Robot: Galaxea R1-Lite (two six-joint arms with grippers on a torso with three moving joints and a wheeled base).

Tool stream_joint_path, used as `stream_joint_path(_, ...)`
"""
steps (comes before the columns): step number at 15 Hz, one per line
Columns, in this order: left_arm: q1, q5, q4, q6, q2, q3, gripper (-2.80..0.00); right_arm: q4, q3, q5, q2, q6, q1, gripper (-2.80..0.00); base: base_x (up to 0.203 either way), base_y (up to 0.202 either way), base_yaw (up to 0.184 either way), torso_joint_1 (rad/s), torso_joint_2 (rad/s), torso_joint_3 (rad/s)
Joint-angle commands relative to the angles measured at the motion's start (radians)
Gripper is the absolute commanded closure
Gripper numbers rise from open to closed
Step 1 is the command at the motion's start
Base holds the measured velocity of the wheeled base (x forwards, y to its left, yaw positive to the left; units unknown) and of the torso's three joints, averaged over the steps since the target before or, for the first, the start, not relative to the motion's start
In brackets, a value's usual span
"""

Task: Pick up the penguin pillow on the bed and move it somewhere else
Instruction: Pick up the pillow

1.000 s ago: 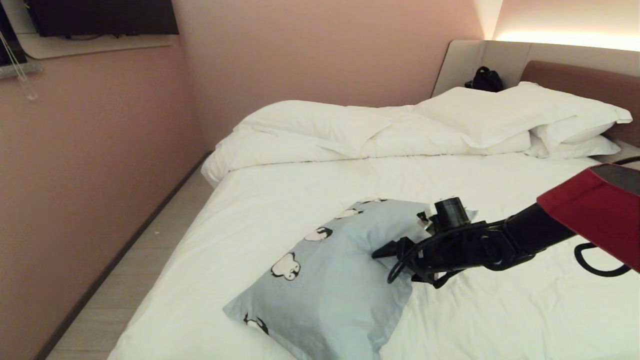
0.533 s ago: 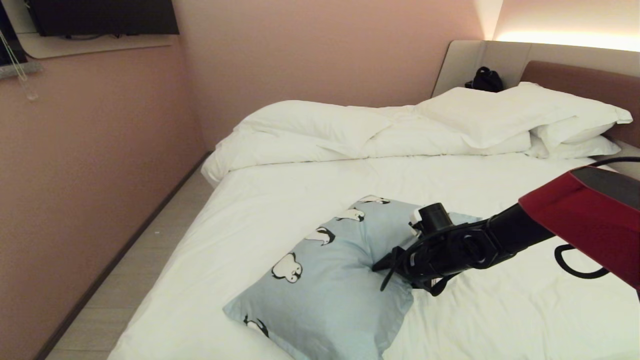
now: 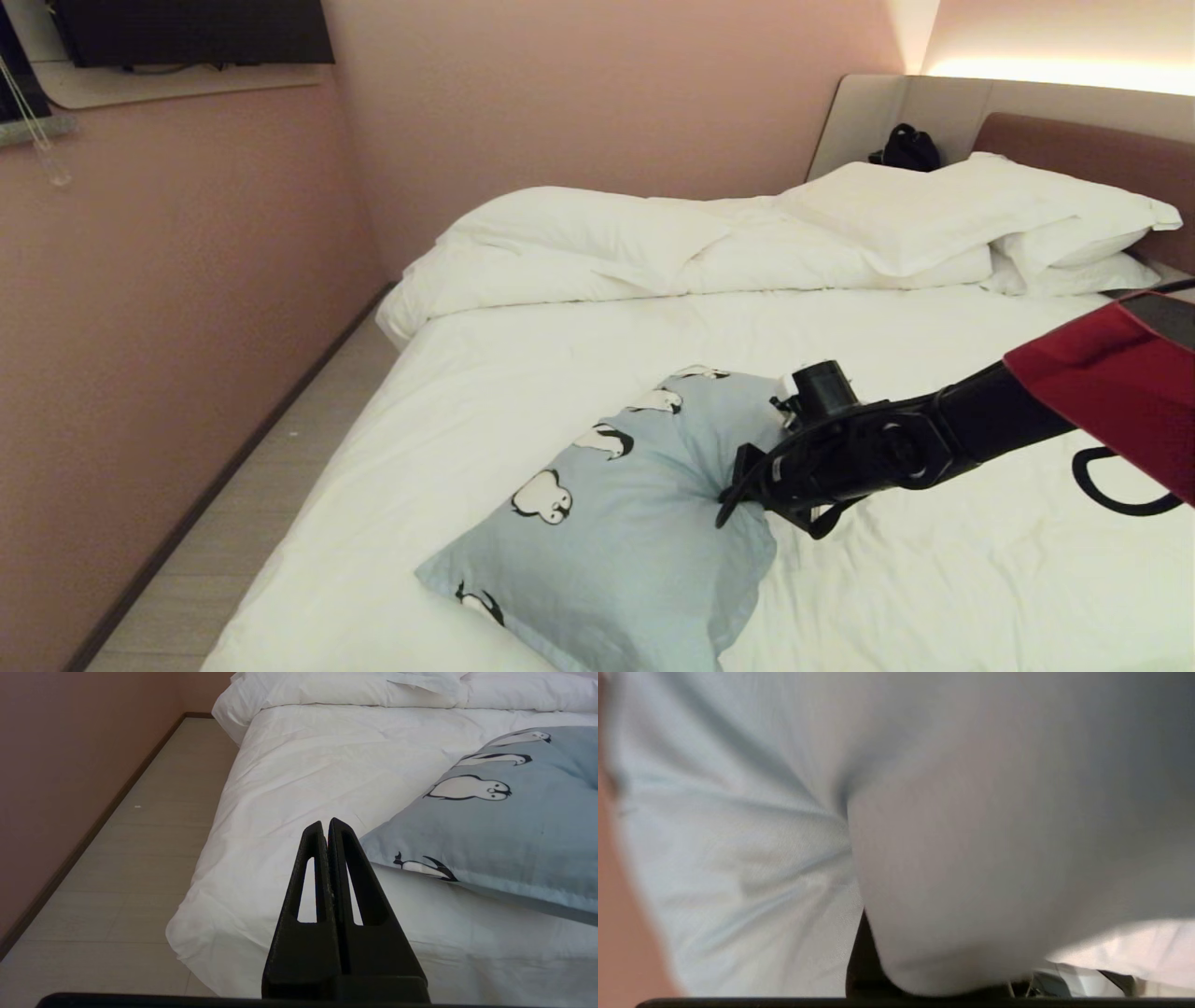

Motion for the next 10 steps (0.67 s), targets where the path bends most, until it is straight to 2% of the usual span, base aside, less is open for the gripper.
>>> stream_joint_path(1,0.000,0.002,-0.001,0.000,0.000,0.000,0.00,0.001,0.000,0.004,-0.083,0.010,-0.004,0.00,0.000,0.000,0.000,0.000,0.00,0.000)
stream_joint_path(7,0.000,0.001,-0.001,0.000,0.000,0.000,0.00,0.082,-0.013,0.019,-0.318,0.041,-0.014,0.00,0.000,0.000,0.000,0.000,0.00,0.000)
stream_joint_path(10,0.000,0.001,-0.001,0.000,0.000,0.000,0.00,0.190,-0.094,0.041,-0.425,0.042,-0.050,0.00,0.000,0.000,0.000,0.000,0.00,0.000)
